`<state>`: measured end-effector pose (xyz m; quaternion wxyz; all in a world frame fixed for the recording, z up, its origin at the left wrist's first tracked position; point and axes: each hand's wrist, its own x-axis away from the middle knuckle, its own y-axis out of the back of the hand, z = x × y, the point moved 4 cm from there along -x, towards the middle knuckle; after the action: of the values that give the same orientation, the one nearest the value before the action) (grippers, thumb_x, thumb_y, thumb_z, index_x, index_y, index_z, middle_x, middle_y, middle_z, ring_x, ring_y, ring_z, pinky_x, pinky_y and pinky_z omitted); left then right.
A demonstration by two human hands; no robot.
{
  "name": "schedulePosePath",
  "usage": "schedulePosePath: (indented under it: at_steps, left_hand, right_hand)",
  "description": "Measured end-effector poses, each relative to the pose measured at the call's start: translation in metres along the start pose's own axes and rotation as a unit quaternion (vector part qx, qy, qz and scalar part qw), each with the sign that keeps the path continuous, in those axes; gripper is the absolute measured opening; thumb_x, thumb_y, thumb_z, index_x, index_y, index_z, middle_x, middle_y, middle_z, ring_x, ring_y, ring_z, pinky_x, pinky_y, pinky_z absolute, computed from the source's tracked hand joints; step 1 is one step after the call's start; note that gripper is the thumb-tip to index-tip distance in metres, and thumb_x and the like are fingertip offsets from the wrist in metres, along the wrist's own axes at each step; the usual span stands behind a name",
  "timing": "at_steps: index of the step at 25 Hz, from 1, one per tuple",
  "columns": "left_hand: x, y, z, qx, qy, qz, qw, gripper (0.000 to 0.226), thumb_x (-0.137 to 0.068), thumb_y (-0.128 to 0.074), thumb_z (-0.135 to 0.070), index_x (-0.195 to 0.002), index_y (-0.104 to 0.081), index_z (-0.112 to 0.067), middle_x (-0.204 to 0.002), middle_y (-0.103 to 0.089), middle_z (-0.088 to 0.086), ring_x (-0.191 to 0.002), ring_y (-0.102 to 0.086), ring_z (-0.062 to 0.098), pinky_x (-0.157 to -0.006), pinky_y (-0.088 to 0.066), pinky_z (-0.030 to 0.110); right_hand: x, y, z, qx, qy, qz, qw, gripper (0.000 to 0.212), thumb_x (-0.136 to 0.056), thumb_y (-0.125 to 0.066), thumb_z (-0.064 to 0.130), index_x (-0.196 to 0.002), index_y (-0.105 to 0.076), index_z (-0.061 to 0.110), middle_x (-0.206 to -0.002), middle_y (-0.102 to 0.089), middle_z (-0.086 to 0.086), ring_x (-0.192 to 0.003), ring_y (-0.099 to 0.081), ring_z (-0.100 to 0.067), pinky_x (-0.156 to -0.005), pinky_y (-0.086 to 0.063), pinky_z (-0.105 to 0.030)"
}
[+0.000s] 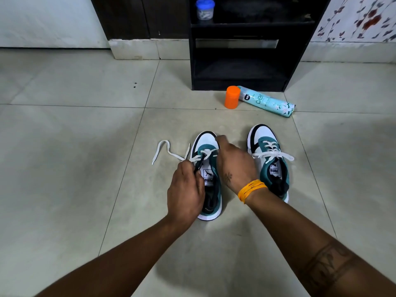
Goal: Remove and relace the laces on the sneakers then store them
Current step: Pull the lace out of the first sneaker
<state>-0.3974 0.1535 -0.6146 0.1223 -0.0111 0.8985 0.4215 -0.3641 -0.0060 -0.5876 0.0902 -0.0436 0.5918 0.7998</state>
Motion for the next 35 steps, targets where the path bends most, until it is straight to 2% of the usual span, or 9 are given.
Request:
schedulePosePath:
  at_steps: [2,4,9,13,16,21,27,32,35]
  left_hand:
    - [0.000,0.000,-0.001,0.002,-0.004,0.005,1.000,0.025,-0.099,-0.032,-0.037,-0.100,-0.044,-0.015,-0.094,-0.049,0.000,-0.086,-0.052,0.025,-0.064,-0.038,0.035]
    - [0.000,0.001,0.000,-0.001,-0.009,0.001,1.000,0.026,-0.100,-0.031,-0.037,-0.099,-0.044,-0.014,-0.095,-0.051,0.002,-0.086,-0.052,0.026,-0.065,-0.038,0.035]
    - [0.001,0.000,0.000,-0.004,-0.004,0.003,1.000,0.022,-0.101,-0.037,-0.033,-0.101,-0.047,-0.013,-0.096,-0.053,0.004,-0.086,-0.054,0.026,-0.067,-0.038,0.034]
    - [0.000,0.000,-0.001,-0.002,-0.011,0.007,1.000,0.023,-0.101,-0.035,-0.034,-0.100,-0.046,-0.014,-0.097,-0.051,0.003,-0.086,-0.053,0.026,-0.066,-0.040,0.035]
    - [0.000,0.000,0.000,0.001,-0.006,0.011,1.000,0.022,-0.099,-0.034,-0.033,-0.099,-0.044,-0.014,-0.098,-0.050,0.004,-0.088,-0.052,0.028,-0.066,-0.045,0.042]
    - [0.000,0.000,-0.003,-0.002,-0.011,0.015,1.000,0.020,-0.100,-0.036,-0.031,-0.100,-0.045,-0.013,-0.099,-0.052,0.006,-0.088,-0.053,0.029,-0.066,-0.048,0.045]
    - [0.000,0.001,-0.003,-0.002,-0.014,0.011,1.000,0.032,-0.099,-0.028,-0.040,-0.101,-0.045,-0.013,-0.101,-0.052,0.005,-0.089,-0.053,0.028,-0.066,-0.047,0.044]
    - [0.000,0.002,-0.003,-0.006,-0.020,0.011,1.000,0.031,-0.099,-0.027,-0.040,-0.100,-0.044,-0.014,-0.098,-0.051,0.005,-0.086,-0.052,0.028,-0.066,-0.046,0.043]
    - [0.000,0.001,-0.003,-0.005,-0.015,0.009,1.000,0.030,-0.099,-0.027,-0.039,-0.099,-0.044,-0.014,-0.096,-0.050,0.004,-0.084,-0.052,0.027,-0.065,-0.047,0.044]
  right_hand:
    - [-0.001,0.002,0.013,0.085,0.120,0.022,0.989,0.043,-0.096,-0.050,0.018,-0.138,-0.047,0.024,-0.102,-0.071,-0.008,-0.081,-0.069,-0.041,-0.058,-0.036,-0.036]
    - [-0.005,0.000,0.015,0.124,0.138,0.039,0.982,0.029,-0.097,-0.049,0.018,-0.126,-0.051,0.018,-0.101,-0.071,-0.009,-0.083,-0.069,-0.040,-0.059,-0.036,-0.037]
    - [-0.007,-0.005,-0.032,-0.084,-0.154,-0.006,0.984,0.017,-0.097,-0.049,0.021,-0.107,-0.057,0.009,-0.096,-0.071,-0.019,-0.093,-0.068,-0.044,-0.070,-0.049,-0.043]
    - [-0.003,0.003,-0.003,0.004,0.030,0.011,0.999,0.034,-0.096,-0.049,0.019,-0.130,-0.051,0.021,-0.092,-0.071,-0.014,-0.083,-0.068,-0.043,-0.061,-0.042,-0.040]
    - [-0.008,-0.003,0.014,0.068,0.105,0.063,0.990,0.023,-0.097,-0.048,0.021,-0.120,-0.053,0.019,-0.099,-0.072,-0.012,-0.087,-0.068,-0.041,-0.064,-0.045,-0.040]
    - [-0.006,-0.005,-0.034,-0.077,-0.179,-0.015,0.981,0.016,-0.097,-0.050,0.021,-0.103,-0.058,0.010,-0.095,-0.071,-0.020,-0.095,-0.068,-0.044,-0.074,-0.051,-0.044]
    - [-0.003,0.001,0.007,0.019,0.080,0.041,0.996,0.027,-0.097,-0.048,0.020,-0.124,-0.050,0.020,-0.097,-0.071,-0.013,-0.085,-0.067,-0.043,-0.063,-0.046,-0.042]
    - [-0.010,0.004,-0.028,-0.058,-0.079,0.002,0.995,0.014,-0.096,-0.048,0.017,-0.109,-0.048,0.011,-0.088,-0.068,-0.020,-0.084,-0.066,-0.046,-0.062,-0.046,-0.042]
    - [-0.011,0.005,-0.012,-0.039,0.046,0.048,0.997,0.034,-0.096,-0.049,0.018,-0.130,-0.049,0.023,-0.090,-0.070,-0.016,-0.083,-0.066,-0.043,-0.064,-0.047,-0.042]
